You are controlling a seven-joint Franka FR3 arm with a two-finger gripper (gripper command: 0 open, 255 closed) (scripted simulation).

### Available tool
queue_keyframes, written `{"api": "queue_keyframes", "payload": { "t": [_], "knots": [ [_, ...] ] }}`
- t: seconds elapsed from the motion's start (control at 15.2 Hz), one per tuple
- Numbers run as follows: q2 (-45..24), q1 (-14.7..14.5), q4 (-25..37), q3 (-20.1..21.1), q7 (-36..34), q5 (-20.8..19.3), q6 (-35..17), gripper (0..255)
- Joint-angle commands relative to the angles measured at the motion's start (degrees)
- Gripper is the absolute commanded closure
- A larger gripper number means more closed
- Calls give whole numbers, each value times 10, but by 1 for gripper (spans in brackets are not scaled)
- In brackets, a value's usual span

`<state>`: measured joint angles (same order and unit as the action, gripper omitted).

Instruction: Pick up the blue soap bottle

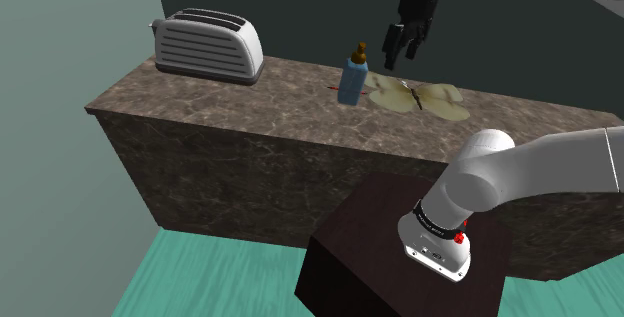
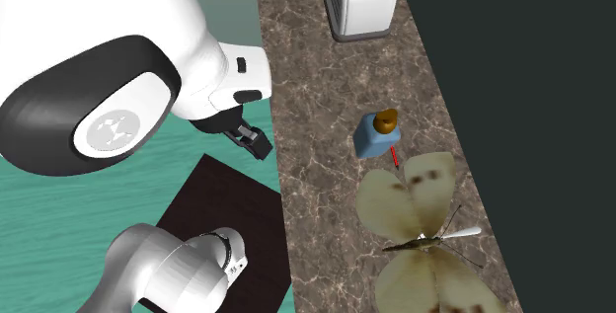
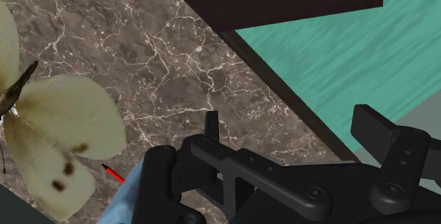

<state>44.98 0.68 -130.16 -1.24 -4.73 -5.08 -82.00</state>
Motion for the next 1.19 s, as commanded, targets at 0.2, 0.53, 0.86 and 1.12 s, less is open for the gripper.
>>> {"api": "queue_keyframes", "payload": {
  "t": [0.2, 0.53, 0.86, 1.12],
  "knots": [
    [-35, 5, 6, -31, 38, -22, -38, 0],
    [-106, 10, 32, -80, 98, -49, -100, 0],
    [-188, 12, 77, -126, 160, -59, -155, 0],
    [-262, 12, 126, -161, 211, -54, -193, 0]
  ]
}}
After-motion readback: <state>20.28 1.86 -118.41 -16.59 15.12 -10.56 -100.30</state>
